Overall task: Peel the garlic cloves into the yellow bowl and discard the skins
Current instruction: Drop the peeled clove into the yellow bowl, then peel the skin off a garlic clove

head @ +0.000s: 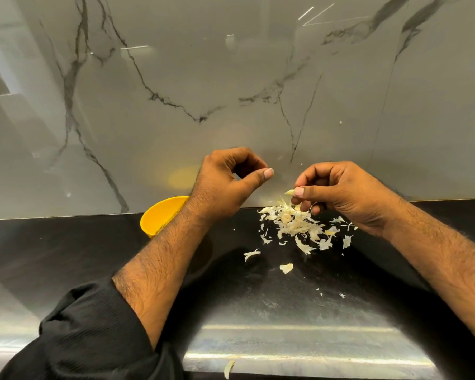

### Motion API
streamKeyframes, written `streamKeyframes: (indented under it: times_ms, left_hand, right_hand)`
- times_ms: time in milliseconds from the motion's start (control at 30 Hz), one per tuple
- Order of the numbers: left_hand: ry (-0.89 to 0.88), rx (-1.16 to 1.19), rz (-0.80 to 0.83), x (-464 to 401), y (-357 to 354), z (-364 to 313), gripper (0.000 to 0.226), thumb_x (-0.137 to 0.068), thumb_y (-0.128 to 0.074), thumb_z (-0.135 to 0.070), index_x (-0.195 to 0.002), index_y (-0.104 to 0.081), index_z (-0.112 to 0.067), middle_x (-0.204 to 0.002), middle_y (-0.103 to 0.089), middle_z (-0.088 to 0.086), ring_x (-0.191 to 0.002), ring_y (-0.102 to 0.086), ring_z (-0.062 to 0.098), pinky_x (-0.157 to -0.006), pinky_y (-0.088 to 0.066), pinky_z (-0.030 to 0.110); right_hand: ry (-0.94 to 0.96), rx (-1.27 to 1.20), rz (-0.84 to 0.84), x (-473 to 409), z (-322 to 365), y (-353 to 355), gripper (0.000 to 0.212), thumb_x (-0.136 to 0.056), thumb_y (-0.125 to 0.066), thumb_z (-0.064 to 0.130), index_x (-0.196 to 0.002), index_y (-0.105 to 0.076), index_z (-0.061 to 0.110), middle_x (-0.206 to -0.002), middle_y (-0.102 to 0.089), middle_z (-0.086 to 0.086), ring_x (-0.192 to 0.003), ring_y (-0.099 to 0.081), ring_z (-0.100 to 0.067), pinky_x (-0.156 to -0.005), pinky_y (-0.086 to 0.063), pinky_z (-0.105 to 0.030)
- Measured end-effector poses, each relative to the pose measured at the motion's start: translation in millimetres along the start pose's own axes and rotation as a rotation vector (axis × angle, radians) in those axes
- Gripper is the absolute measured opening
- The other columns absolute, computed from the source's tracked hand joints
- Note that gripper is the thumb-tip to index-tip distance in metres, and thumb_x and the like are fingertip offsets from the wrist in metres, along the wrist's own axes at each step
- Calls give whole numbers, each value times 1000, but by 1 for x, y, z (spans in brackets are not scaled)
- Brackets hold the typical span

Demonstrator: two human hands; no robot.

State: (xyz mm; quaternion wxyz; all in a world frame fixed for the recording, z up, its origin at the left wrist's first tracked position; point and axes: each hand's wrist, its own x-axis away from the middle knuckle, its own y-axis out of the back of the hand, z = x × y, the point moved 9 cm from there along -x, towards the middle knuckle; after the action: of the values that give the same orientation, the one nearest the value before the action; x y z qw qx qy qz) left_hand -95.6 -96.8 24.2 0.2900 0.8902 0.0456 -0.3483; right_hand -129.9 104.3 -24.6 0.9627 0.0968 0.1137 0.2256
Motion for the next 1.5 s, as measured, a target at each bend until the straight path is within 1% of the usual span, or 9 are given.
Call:
streamKeyframes:
  times_ms: [200,500,600,733,1033,1233,1333,1400,1500]
  left_hand:
    - [16,-57,-106,7,35,3,15,-94,-82,-27,-88,-77,-15,-75,-73,-6,-71,-71,12,-63,-56,22]
    - [88,-132,-229,24,120,38,15,-95,-81,-30,-89,-77,-16,-74,-74,-2,-70,-73,18,-60,-62,34]
    - [112,-147,-297,32,143,54,18,-94,-81,-33,-89,-77,-16,-74,-74,0,-68,-73,20,-61,-64,43]
    - [136,-163,-358,35,160,67,22,-93,-79,-42,-88,-77,-21,-75,-74,-4,-71,-73,18,-63,-64,48]
    - [170,-181,-285,33,143,73,19,-93,-79,-42,-89,-77,-24,-78,-73,-7,-77,-74,15,-67,-66,45]
    - [165,-214,-215,32,124,55,19,-94,-77,-43,-89,-76,-25,-76,-72,-9,-75,-72,13,-67,-65,46]
    - [129,-219,-70,23,90,31,20,-93,-77,-45,-86,-76,-26,-73,-71,-9,-71,-70,13,-67,-63,45]
    - [123,-219,81,17,59,18,19,-93,-78,-44,-88,-76,-26,-76,-73,-9,-75,-71,11,-72,-64,45]
    - [138,-282,225,6,24,8,19,-93,-79,-45,-94,-77,-27,-85,-74,-11,-83,-72,8,-80,-65,42]
  right_hand:
    - [86,7,32,3,15,-21,25,-96,-69,8,-120,-71,12,-98,-79,-15,-88,-75,-28,-79,-60,-35]
    - [106,75,58,-24,38,-79,9,-97,-72,9,-105,-76,6,-91,-80,-12,-81,-77,-24,-71,-58,-27]
    - [127,195,80,-44,52,-116,7,-98,-72,6,-103,-75,3,-87,-80,-11,-72,-74,-13,-62,-54,-18]
    - [170,455,130,-66,65,-166,5,-94,-80,22,-98,-80,23,-85,-79,8,-79,-74,-6,-75,-60,-24]
    - [107,348,103,-67,59,-149,21,-75,-94,28,-81,-79,15,-75,-76,0,-68,-66,-12,-71,-57,-30]
    - [66,379,22,-50,49,-96,35,-89,-78,49,-80,-77,15,-76,-76,-6,-65,-69,-13,-66,-56,-30]
    - [32,596,151,-33,38,-66,6,-94,-78,31,-94,-76,26,-86,-78,5,-80,-74,-6,-82,-61,-34]
    - [-5,718,247,-20,28,-46,29,-90,-82,20,-110,-73,40,-104,-75,15,-98,-70,2,-90,-57,-32]
    - [-30,721,117,-13,27,-6,12,-92,-79,33,-103,-75,33,-91,-79,13,-78,-74,-4,-82,-59,-32]
